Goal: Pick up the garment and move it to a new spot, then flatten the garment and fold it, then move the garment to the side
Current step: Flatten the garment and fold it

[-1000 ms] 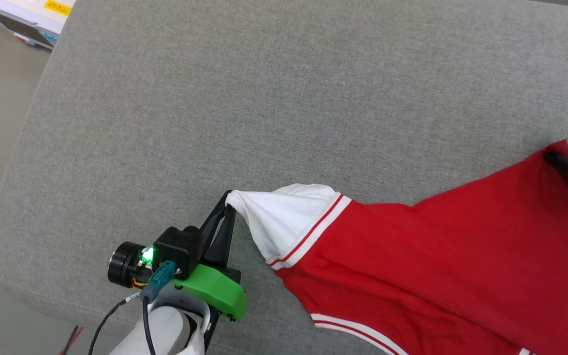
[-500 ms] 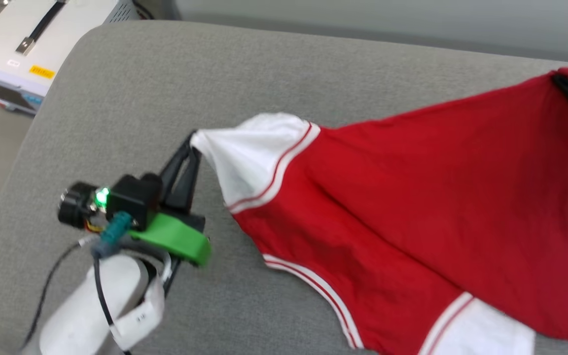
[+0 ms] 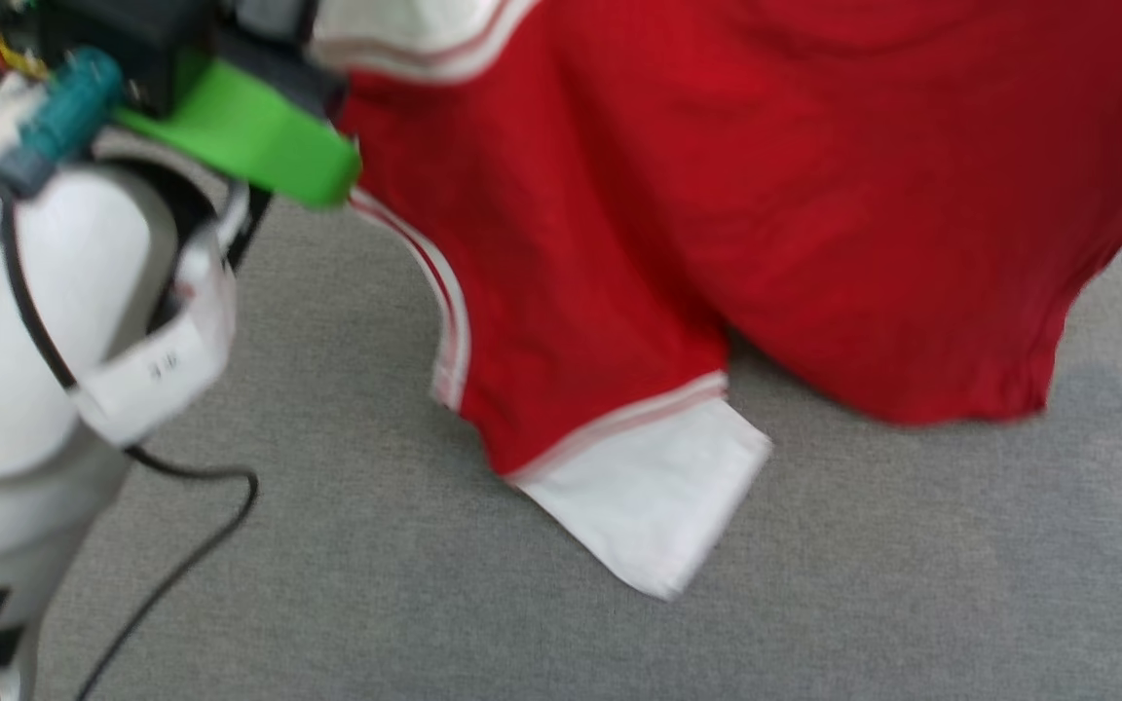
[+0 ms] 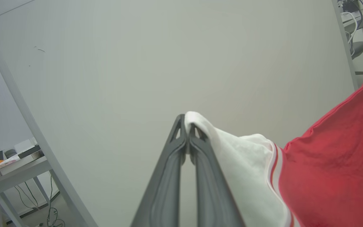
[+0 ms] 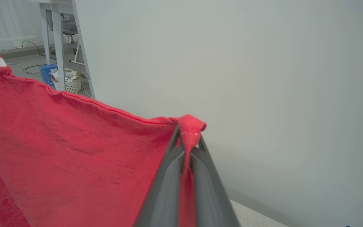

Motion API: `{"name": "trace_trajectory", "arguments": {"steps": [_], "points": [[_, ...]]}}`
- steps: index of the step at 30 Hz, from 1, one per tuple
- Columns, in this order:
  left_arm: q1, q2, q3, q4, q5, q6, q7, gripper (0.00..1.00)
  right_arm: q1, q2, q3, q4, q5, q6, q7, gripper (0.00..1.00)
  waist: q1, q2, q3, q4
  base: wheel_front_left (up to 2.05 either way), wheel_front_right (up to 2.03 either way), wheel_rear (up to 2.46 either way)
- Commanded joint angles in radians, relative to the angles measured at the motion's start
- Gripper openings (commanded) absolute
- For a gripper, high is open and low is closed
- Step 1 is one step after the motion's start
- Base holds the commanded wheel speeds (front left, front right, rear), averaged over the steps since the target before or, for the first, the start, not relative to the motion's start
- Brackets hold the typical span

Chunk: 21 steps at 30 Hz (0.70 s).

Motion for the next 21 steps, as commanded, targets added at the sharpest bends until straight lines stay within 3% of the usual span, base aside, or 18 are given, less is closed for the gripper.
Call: {"name": "trace_trajectory", "arguments": {"steps": [1, 11, 21], "points": [[-0.068, -0.014, 0.006, 0.015, 0.011, -0.016, 0.008, 0.00, -0.048, 0.010, -0.018, -0.006, -0.016, -0.001, 0.013, 0.00, 0.0000, 0.0000, 0.059, -0.011, 0.00, 0.00, 0.00], [-0.575, -0.104, 0.022, 0.228, 0.050, -0.103, 0.014, 0.00, -0.480, 0.063, -0.071, 0.102, -0.167, -0.001, 0.058, 0.00, 0.0000, 0.0000, 0.265, -0.022, 0.00, 0.00, 0.00], [-0.949, -0.146, 0.012, 0.509, 0.072, -0.142, -0.061, 0.00, -0.894, 0.128, 0.025, 0.356, -0.259, -0.001, -0.020, 0.00, 0.0000, 0.0000, 0.375, -0.023, 0.00, 0.00, 0.00]]}}
